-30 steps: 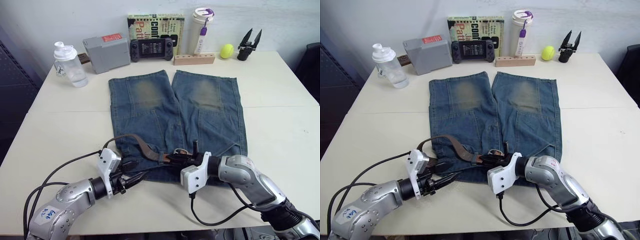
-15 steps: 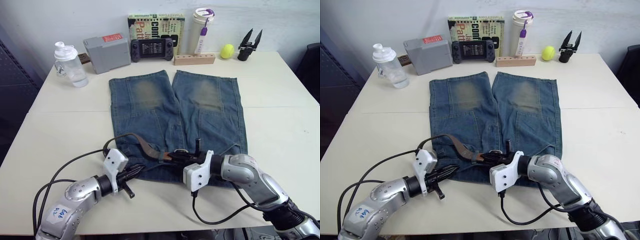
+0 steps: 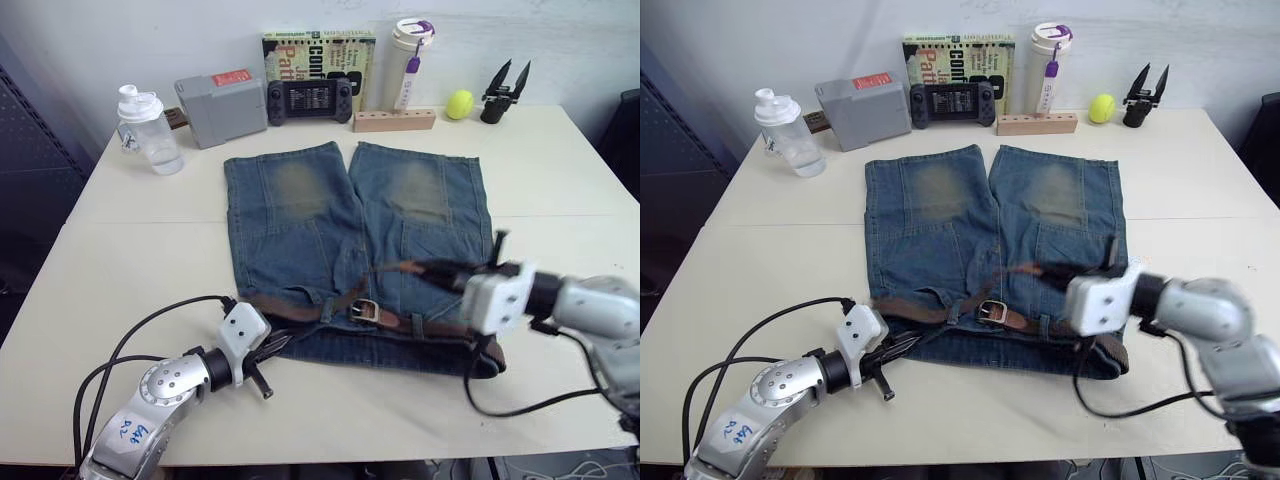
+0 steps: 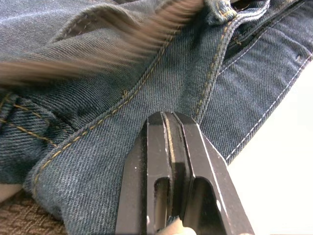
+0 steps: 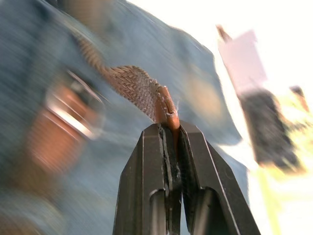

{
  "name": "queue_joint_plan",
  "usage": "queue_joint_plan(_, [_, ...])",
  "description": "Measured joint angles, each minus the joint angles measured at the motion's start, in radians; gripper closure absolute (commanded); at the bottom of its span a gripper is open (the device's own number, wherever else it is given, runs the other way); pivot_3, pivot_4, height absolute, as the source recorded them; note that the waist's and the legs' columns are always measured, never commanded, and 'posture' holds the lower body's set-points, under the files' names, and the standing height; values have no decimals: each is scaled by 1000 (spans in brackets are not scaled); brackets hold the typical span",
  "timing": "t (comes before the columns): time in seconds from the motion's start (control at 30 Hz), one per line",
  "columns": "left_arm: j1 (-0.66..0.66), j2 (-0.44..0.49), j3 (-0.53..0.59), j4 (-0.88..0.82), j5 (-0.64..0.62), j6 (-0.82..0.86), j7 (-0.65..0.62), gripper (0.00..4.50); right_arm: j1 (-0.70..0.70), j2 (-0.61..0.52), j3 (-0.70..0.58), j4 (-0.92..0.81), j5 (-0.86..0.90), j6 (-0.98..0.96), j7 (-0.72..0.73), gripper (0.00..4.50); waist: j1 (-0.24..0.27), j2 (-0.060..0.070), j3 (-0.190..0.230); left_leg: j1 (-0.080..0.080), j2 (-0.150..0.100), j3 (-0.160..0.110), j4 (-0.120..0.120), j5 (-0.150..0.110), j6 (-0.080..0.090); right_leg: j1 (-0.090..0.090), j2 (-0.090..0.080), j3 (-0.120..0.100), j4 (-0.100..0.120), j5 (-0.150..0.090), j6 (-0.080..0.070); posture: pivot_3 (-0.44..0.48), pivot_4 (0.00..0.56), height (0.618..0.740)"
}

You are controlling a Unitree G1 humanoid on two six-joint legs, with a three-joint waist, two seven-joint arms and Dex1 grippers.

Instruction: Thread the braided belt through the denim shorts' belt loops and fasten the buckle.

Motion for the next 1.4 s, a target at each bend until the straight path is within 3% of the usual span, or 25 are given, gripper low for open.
queue_joint_plan(0.43, [-11,5,-12,33,41,-66,-24,4453,-29,-20,-25,102,-1,-77,19,4500,7,4,-2,0,-1,1,0,0,1,0,-1,0,1,0,0,0,150,731])
queue_joint_plan(0.53, [-4,17,4,31,36,-75,-45,3667,-46,-19,-15,81,9,-52,22,4500,6,3,-2,-1,-1,1,0,1,1,-1,-1,-1,2,0,0,0,150,731])
queue_joint_plan(0.77, [25,140,188,-56,-182,37,-208,633,-114,20,89,-61,40,88,36,4500,-6,0,4,-3,1,0,0,1,-1,-3,0,-2,5,0,0,0,150,731])
queue_joint_plan(0.83, [-3,187,279,-91,-318,111,-254,633,-134,21,111,-72,40,93,47,4500,0,-1,6,-3,0,-1,1,1,0,-3,-2,-2,5,0,0,0,150,731])
queue_joint_plan(0.97, [-43,223,372,-124,-445,164,-282,633,-143,21,128,-75,37,90,59,4500,3,-1,7,-3,-2,-1,1,1,0,-2,-3,-2,4,0,0,0,150,731])
queue_joint_plan(1.1, [-207,179,418,-102,-606,231,-210,633,-192,44,206,-78,-1,91,79,4500,3,-3,10,-3,-2,-1,1,1,0,-1,-2,-2,4,0,1,0,150,731])
queue_joint_plan(1.2, [-312,118,364,-44,-538,231,-98,633,-225,80,260,-79,-36,111,79,4500,3,-3,10,-3,-5,1,1,1,0,-1,0,-2,4,1,2,0,150,731])
queue_joint_plan(1.27, [-365,57,254,-20,-416,220,9,633,-256,118,296,-83,-51,138,78,4500,3,-5,11,-4,-4,1,1,1,0,-1,3,-2,2,2,3,0,150,731])
queue_joint_plan(1.4, [-366,31,115,0,-264,186,49,633,-269,134,315,-88,-62,167,78,4500,4,-6,12,-5,-3,1,1,1,-1,-3,6,-1,0,2,3,0,150,731])
